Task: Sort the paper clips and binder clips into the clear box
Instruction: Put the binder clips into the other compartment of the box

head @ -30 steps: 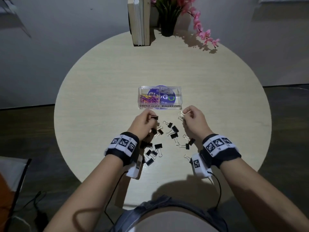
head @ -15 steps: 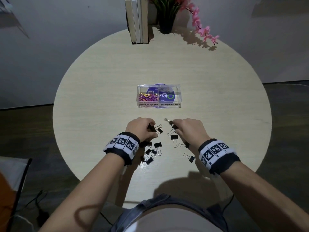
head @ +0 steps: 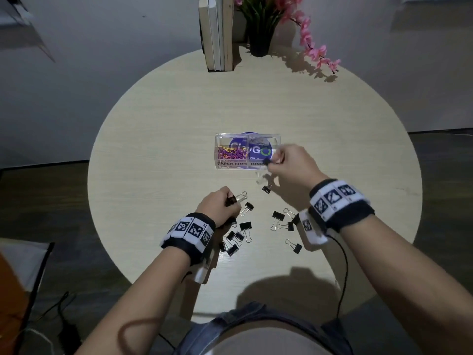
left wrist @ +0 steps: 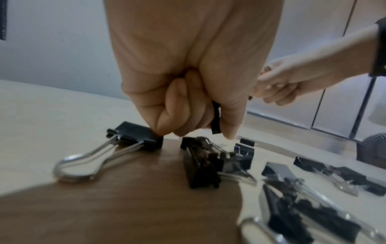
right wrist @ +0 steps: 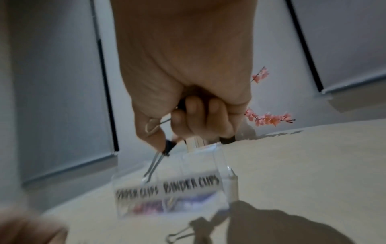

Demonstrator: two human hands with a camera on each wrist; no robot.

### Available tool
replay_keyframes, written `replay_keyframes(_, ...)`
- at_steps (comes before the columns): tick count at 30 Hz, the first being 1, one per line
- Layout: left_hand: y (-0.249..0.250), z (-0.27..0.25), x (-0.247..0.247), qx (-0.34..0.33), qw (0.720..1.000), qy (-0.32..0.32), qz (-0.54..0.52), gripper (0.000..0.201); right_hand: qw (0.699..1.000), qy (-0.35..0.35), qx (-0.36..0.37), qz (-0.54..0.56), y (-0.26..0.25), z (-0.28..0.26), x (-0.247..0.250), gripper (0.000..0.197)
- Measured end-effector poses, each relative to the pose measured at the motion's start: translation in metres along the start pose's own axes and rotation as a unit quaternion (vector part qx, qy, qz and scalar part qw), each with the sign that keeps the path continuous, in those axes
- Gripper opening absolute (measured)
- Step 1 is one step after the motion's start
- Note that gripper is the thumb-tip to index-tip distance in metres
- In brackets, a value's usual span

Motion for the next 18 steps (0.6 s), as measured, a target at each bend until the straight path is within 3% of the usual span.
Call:
replay_keyframes(4, 0.013, 0.007, 0.015, -0.013, 1.0, 0.018, -0.003, 0.026, 0.995, 0.094, -0.026, 0.029, -0.019, 0.041, 0.033, 0.011)
replay_keyframes(7, 0.036, 0.024, 0.032, -0.021, 0.999, 0.031, 0.017, 0.026, 0.997, 0.061, -0.032, 0.021, -0.02, 0.061, 0.019, 0.007)
replay_keyframes(9, 0.057, 0.042, 0.045, -0.04, 0.998, 0.038, 0.036, 0.029, 0.999, 0.042, -0.02, 0.018, -0.021, 0.064, 0.013, 0.016)
replay_keyframes(15, 0.114, 0.083, 0.069, -0.107, 0.987, 0.082, 0.083, 0.031, 0.98, 0.13, -0.015, 0.15, 0.007, 0.03, 0.032, 0.023)
replay_keyframes(18, 0.123, 0.09, 0.057, -0.123, 0.988, 0.057, 0.069, 0.042, 0.977, 0.111, -0.034, 0.177, 0.034, -0.002, 0.013, 0.022)
Point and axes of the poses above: each hand's wrist, its own z-axis towards the middle knuckle, its own x-axis out of the back of the hand, y = z × x, the point moved 10 cm from there along z, towards the middle knuckle, and after that the axes turned 8 degrees about -x, right-handed, at the moved point
